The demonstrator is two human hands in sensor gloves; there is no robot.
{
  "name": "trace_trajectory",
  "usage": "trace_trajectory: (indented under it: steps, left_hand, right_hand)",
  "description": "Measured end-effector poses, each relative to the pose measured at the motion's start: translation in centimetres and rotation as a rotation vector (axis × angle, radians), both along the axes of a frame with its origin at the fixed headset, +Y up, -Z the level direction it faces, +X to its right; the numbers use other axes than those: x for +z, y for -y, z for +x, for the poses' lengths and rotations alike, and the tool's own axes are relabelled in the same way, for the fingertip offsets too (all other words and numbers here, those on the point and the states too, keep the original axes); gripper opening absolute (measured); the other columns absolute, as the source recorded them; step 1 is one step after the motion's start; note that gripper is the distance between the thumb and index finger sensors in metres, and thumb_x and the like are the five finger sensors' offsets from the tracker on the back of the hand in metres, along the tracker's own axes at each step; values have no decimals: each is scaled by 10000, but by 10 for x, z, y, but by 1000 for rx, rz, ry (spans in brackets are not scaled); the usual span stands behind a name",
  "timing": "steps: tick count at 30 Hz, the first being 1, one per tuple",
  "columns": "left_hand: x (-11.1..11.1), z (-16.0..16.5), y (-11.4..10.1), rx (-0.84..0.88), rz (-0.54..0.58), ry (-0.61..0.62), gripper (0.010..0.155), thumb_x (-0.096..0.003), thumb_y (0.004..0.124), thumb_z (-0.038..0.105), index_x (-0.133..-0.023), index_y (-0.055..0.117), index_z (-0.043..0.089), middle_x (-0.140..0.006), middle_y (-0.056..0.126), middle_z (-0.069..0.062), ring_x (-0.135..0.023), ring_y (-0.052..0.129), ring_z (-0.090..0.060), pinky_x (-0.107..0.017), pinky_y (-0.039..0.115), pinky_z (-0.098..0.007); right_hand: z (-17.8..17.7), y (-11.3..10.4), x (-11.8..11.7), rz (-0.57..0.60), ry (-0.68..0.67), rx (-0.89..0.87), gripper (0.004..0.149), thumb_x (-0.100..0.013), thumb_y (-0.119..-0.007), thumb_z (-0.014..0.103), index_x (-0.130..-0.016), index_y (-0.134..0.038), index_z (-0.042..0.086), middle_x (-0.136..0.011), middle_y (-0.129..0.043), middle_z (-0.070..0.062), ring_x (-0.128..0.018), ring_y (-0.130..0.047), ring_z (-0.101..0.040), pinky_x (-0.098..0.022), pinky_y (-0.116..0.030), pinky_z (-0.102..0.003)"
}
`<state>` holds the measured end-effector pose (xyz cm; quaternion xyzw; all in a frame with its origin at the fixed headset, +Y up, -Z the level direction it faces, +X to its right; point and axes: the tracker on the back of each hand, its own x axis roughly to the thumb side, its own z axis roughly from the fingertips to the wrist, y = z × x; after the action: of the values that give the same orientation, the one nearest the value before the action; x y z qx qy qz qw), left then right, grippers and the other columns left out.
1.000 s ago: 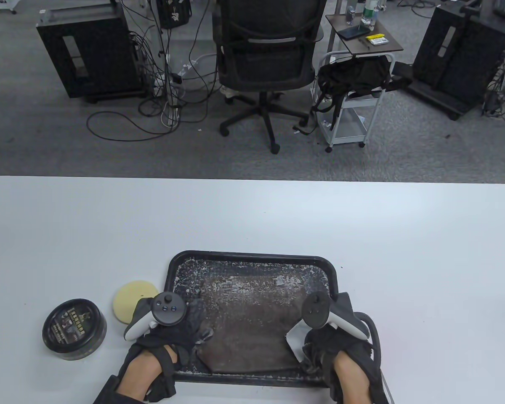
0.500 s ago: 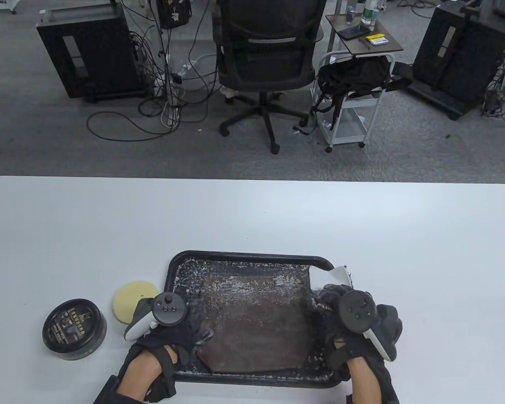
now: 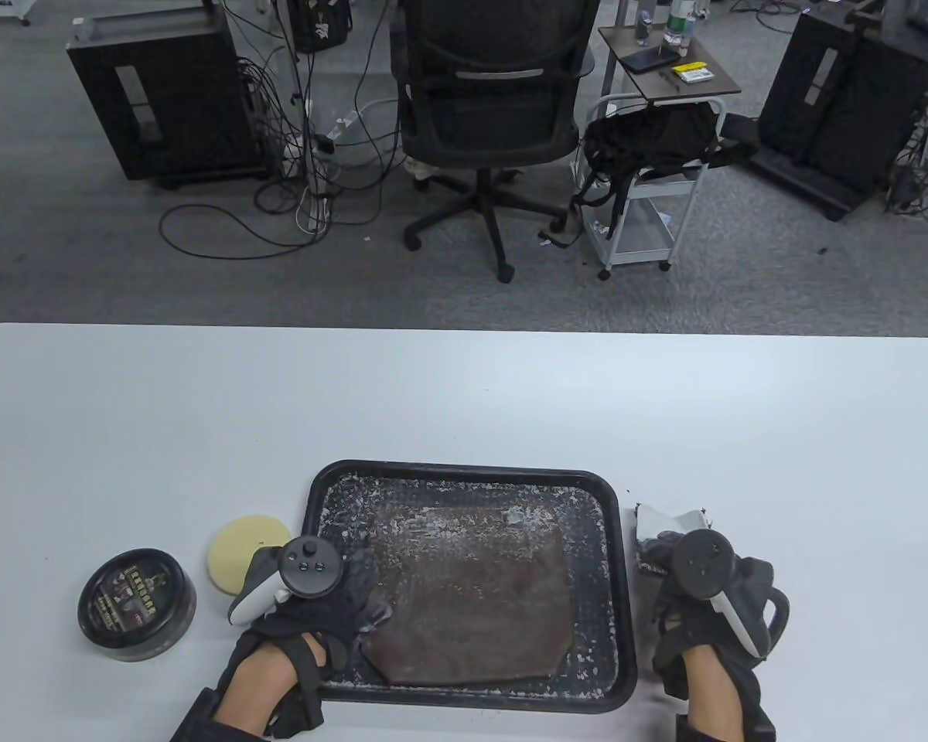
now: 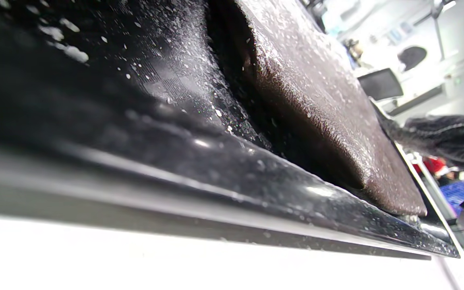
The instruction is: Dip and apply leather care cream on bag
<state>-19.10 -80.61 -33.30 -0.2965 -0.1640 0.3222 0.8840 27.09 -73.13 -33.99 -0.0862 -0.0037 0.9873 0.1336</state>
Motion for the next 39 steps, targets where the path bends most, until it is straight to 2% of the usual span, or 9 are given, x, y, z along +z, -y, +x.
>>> trace_trajectory:
  steps: [4, 7, 12, 15, 19, 24, 30, 34, 39]
  left_hand:
    - [0, -1, 0, 1, 0, 0, 823, -436, 530, 620, -958, 25, 234, -1067, 224, 59, -1018, 167, -209, -675, 98, -458]
    - [0, -1, 0, -1, 0, -1, 821, -436, 531, 620, -958, 27, 234, -1066, 225, 60, -1018, 168, -208, -676, 98, -458]
    - [-1, -1, 0, -11, -1, 1, 822, -437, 533, 619, -957, 25, 236, -1066, 222, 60, -1017, 167, -211, -677, 100, -462]
    - [-1, -1, -1, -20, 1, 1, 821, -437, 534, 618, -956, 24, 237, -1065, 220, 60, -1017, 165, -212, -678, 101, -465]
    - [0, 2, -1, -46, 16, 9, 826, -436, 542, 615, -955, 21, 239, -1065, 208, 53, -1017, 158, -227, -682, 104, -481]
    - [1, 5, -6, -86, 37, 42, 832, -437, 556, 608, -955, 23, 235, -1064, 197, 36, -1017, 151, -249, -696, 125, -505]
    - [3, 6, -38, -28, 256, 21, 810, -438, 608, 573, -989, 136, 213, -1070, 298, -8, -1024, 244, -296, -708, 186, -535]
    - [10, 5, -68, -17, 523, -36, 823, -400, 809, 443, -1007, 302, 217, -1058, 434, -33, -1021, 349, -323, -723, 229, -554]
    - [23, -9, -102, -266, 797, -150, 816, -370, 876, 422, -1017, 416, 231, -1069, 512, -24, -1036, 446, -320, -754, 289, -584]
  right_hand:
    - [5, 18, -7, -138, -93, -3, 497, -392, -755, 109, -779, -956, 345, -980, -839, 5, -962, -738, -309, -701, -521, -654]
    - [11, 21, -9, -152, -138, -52, 500, -388, -765, 99, -780, -950, 349, -992, -806, 17, -974, -696, -290, -711, -508, -643]
    - [22, 27, -11, -272, -232, -105, 542, -389, -821, 144, -884, -828, 363, -1065, -632, 43, -1023, -526, -257, -724, -442, -635]
    - [22, 31, -10, -381, -295, -140, 623, -385, -875, 218, -975, -714, 338, -1115, -478, 15, -1047, -379, -284, -721, -367, -657]
    - [18, 34, -8, -513, -344, -202, 797, -378, -892, 249, -1079, -512, 254, -1137, -250, -52, -1030, -160, -346, -657, -156, -698]
    - [24, 33, -7, -517, -379, -283, 892, -332, -957, 340, -1088, -510, 185, -1133, -232, -88, -1013, -133, -371, -631, -126, -692]
    - [33, 31, -5, -476, -402, -401, 929, -309, -969, 463, -1079, -589, 109, -1143, -315, -103, -1018, -161, -398, -628, -124, -688]
    - [39, 25, -2, -431, -422, -462, 973, -286, -974, 505, -1084, -589, 102, -1145, -323, -120, -1016, -203, -443, -635, -150, -672]
    - [47, 11, 4, -307, -431, -542, 892, -310, -964, 482, -1062, -652, 116, -1148, -405, -113, -1038, -324, -462, -646, -204, -710]
